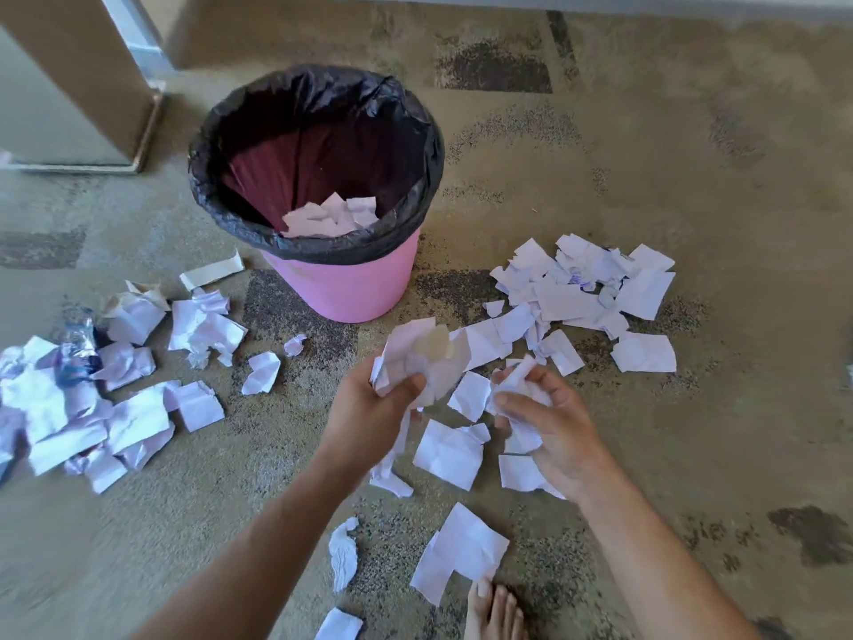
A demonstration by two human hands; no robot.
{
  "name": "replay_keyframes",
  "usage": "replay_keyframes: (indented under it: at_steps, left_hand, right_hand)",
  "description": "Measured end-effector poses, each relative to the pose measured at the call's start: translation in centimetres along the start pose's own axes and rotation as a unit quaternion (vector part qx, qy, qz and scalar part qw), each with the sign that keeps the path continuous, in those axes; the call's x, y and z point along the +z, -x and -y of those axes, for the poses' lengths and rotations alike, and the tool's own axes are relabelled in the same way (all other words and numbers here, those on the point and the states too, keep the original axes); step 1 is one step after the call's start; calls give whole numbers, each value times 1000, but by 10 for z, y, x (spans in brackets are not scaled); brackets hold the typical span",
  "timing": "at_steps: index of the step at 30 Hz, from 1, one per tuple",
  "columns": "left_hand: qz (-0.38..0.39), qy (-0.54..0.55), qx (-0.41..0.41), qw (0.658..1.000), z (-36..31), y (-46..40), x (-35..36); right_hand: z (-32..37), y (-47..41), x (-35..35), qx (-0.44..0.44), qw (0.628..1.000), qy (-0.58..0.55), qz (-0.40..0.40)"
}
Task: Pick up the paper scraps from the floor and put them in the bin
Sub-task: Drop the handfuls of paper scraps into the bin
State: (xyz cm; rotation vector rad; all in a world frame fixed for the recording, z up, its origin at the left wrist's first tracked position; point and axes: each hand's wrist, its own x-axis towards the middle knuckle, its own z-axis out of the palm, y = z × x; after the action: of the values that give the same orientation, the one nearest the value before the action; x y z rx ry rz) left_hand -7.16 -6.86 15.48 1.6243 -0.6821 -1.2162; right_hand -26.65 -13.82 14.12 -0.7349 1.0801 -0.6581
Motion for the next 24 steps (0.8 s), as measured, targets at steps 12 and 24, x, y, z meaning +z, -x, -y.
replay_keyframes:
  at_steps: [12,24]
  left_hand:
    - [-149,90,-44,984,-185,6,-45]
    - [-159,86,-142,973,-240,-105,-104]
  right_hand:
    - [172,11,128,8,1000,-10,20]
    - [229,-61,229,79,991,103,5]
